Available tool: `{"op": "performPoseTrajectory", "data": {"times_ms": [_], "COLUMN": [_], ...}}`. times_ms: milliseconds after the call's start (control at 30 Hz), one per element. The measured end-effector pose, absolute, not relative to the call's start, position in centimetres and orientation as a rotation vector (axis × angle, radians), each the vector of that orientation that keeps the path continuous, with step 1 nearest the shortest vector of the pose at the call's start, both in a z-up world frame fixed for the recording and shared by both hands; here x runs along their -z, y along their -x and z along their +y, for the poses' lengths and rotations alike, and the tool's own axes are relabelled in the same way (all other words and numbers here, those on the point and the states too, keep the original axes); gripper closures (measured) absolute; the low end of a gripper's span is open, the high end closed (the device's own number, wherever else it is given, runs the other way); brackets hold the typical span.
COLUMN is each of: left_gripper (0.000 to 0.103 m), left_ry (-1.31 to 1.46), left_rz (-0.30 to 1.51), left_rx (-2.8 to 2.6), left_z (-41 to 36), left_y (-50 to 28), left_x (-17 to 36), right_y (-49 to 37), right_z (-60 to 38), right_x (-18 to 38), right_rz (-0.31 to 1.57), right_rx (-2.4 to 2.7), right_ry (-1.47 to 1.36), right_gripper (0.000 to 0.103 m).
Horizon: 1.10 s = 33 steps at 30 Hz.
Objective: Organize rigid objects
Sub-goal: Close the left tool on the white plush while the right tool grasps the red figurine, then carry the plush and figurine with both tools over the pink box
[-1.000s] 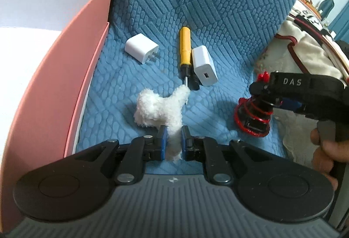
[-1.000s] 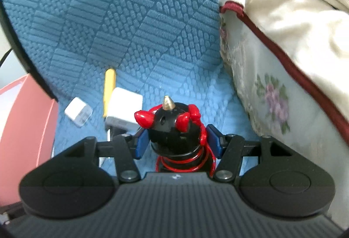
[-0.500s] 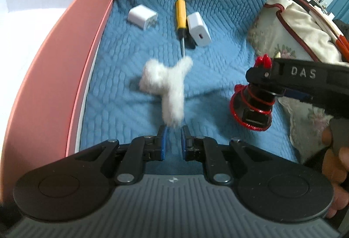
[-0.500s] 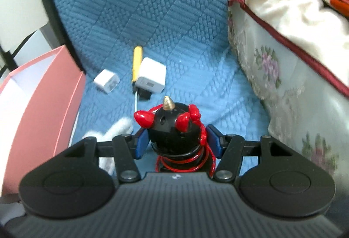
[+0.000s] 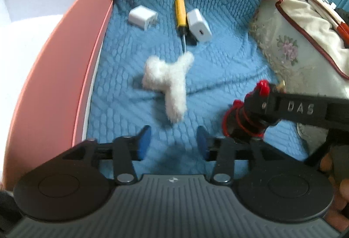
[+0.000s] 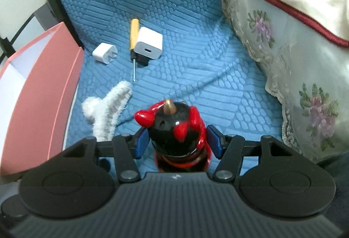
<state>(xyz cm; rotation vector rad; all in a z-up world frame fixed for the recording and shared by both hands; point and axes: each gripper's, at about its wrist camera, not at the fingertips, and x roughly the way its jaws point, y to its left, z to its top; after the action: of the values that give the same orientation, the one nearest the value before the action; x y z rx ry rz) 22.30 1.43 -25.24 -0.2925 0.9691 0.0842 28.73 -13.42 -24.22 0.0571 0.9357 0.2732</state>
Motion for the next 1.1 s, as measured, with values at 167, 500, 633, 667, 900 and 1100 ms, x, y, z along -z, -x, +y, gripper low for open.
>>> {"op": "performPoseTrajectory", "data": {"times_ms": [167, 500, 633, 667, 900, 1100], "left_gripper": [0.045, 0.035, 0.035, 0.036, 0.052, 0.052], "left_ry": [0.203, 0.132, 0.189, 0.196, 0.222, 0.291], "left_rz": [0.929, 0.89, 0.903, 0.912, 0.914, 0.909], "left_rx": [-0.107, -0.127, -0.139, -0.134, -0.125, -0.097], "left_z": [1.3, 1.4, 2.6, 2.8, 3.5, 4.3], "left_y": [-24.1, -27.6, -29.1, -29.4, -29.4, -27.9], "left_x": [24.9, 25.8, 27.0, 27.3, 27.2, 25.4], "right_y": [-28.7, -29.0, -29.0, -29.1, -29.3, -28.9], "right_z": [-13.7, -14.0, -13.7, -13.6, -13.2, -12.8], "right_x": [24.3, 23.8, 24.4, 24.6, 25.4, 24.9], "right_rz": [0.941, 0.9, 0.914, 0.916, 0.91, 0.899], "right_rx": [-0.274, -0.261, -0.262, -0.259, -0.249, -0.258], "right_ry": [-0.088, -0.076, -0.062, -0.057, -0.04, -0.018], "right_gripper": [0.043, 0.043, 0.043, 0.043, 0.043, 0.043]}}
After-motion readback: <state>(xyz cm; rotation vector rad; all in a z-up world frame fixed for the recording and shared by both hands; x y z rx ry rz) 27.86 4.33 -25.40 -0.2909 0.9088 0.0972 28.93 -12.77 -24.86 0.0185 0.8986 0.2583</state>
